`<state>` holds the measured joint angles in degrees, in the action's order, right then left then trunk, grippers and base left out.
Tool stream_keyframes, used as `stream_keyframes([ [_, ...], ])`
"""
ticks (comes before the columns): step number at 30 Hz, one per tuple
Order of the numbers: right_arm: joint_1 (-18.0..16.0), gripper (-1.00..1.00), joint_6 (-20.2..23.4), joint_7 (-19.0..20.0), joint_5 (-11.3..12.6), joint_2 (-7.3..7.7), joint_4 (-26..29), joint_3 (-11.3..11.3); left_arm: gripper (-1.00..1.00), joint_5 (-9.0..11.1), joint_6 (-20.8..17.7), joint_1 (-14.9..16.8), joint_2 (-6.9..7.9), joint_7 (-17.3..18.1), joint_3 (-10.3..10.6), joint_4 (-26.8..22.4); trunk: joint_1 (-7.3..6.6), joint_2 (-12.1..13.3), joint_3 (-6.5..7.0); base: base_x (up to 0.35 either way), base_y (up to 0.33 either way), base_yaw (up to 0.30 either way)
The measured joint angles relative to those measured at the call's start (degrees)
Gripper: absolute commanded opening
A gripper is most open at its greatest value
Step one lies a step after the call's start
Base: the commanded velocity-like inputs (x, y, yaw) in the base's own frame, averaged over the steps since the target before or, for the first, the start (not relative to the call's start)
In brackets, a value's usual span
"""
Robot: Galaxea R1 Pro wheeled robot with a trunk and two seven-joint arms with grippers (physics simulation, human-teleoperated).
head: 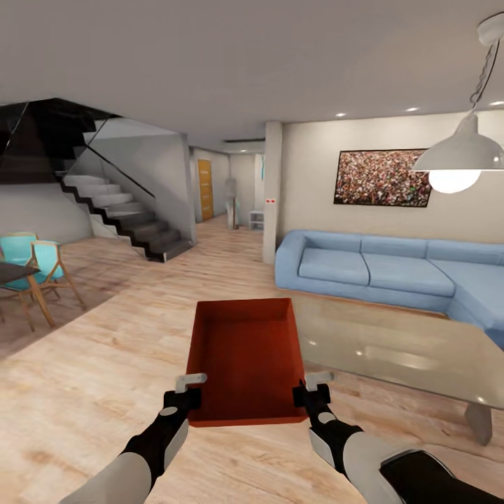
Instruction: Move the two storage containers from the living room to the garage. In the garage, place one container on the floor and stack the other container on top of it (either order is fine).
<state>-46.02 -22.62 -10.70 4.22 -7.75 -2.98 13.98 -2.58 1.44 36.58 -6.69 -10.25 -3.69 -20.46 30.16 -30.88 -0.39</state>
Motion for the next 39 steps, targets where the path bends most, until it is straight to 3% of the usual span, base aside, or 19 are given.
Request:
stream_keyframes([
  [27,0.0,-1.0,0.0,0.0,0.1,-0.01,0.2,0.1,-1.0,-0.1,0.0,0.0,0.01,0.1,-0.1,-0.2,0.0,0.0,0.75,0.002,0.0,0.272],
  [39,0.0,-1.0,0.1,-0.1,-0.1,-0.02,0.1,0.0,-1.0,-0.2,0.1,0.0,0.02,0.1,-0.2,0.0,-0.03,0.0,0.92,0.262,0.0,0.153],
])
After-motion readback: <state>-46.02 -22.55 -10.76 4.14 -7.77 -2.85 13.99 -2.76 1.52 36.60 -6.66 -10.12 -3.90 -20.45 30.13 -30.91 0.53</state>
